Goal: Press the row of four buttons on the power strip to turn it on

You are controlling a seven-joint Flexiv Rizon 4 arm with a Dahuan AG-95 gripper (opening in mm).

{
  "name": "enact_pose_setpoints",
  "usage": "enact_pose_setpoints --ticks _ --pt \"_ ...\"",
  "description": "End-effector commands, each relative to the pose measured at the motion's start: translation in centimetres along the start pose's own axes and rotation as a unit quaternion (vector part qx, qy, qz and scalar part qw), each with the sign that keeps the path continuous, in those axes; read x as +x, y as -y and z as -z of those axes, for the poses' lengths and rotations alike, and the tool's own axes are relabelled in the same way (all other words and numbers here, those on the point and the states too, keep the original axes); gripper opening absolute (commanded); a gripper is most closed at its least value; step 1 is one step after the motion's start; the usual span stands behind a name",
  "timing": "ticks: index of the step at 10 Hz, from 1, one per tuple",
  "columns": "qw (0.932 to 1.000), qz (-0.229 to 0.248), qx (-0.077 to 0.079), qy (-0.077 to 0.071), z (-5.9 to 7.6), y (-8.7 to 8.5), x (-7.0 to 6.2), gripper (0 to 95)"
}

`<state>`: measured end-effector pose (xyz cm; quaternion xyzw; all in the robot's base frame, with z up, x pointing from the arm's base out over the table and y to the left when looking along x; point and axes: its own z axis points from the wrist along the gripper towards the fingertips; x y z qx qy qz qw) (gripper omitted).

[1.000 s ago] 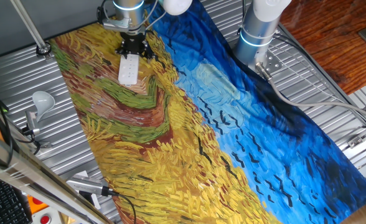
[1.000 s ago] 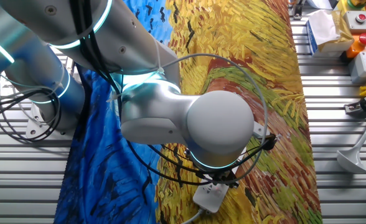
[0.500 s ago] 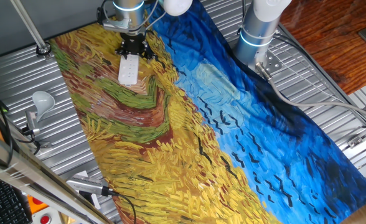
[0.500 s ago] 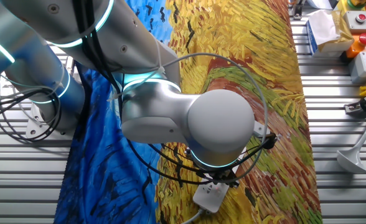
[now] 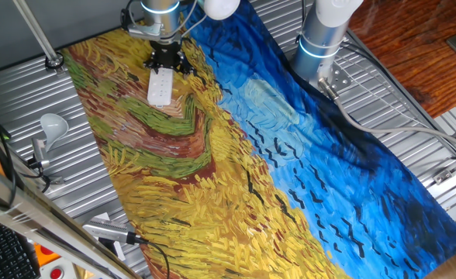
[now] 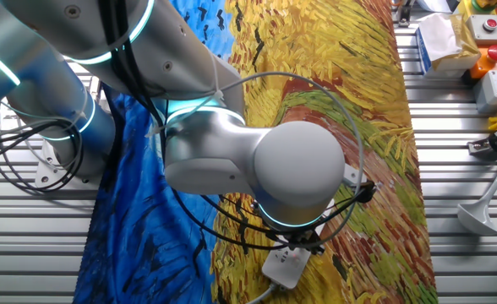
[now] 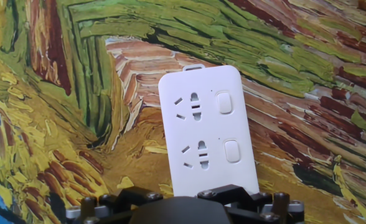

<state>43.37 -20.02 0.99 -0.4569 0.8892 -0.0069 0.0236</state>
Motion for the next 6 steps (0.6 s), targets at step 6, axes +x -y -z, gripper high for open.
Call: enact_pose_setpoints --ticks 6 --pt "1.0000 -0.006 0.003 -0.003 -0.04 -0.01 0.14 95.0"
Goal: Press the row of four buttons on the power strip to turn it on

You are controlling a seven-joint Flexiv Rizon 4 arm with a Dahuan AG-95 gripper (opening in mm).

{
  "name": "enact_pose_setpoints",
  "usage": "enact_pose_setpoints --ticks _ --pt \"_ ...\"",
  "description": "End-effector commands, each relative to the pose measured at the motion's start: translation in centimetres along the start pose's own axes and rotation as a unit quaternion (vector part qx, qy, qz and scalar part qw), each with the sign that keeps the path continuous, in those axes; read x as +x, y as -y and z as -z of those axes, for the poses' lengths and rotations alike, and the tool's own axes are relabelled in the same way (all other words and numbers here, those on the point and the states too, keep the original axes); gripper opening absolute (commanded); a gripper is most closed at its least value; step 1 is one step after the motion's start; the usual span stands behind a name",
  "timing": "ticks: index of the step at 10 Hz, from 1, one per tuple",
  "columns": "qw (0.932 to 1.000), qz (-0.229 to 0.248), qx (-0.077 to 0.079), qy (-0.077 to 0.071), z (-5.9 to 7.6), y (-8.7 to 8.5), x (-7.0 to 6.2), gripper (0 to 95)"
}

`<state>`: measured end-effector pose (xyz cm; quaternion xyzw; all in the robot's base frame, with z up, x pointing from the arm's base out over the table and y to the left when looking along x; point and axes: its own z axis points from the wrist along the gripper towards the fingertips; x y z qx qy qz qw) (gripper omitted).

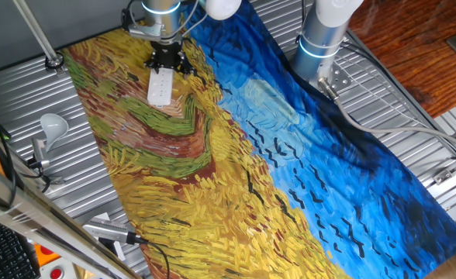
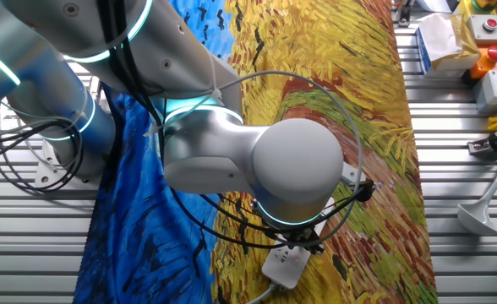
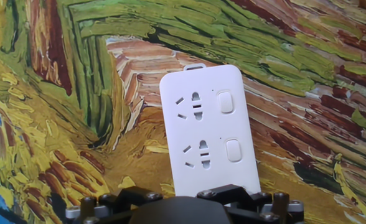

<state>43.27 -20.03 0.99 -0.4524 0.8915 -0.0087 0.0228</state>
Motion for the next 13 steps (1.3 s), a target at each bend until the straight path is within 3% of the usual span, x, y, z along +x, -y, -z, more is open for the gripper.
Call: enact_pose_setpoints --ticks 1,2,13 --pt "1.0000 -0.003 0.002 -0.002 0.01 0.08 0.07 95.0" --pt "1.0000 -0.006 0.002 -0.001 0.07 0.09 0.10 76.0" --pt "0.9999 -0.009 0.008 -0.002 0.53 0.13 0.04 76.0"
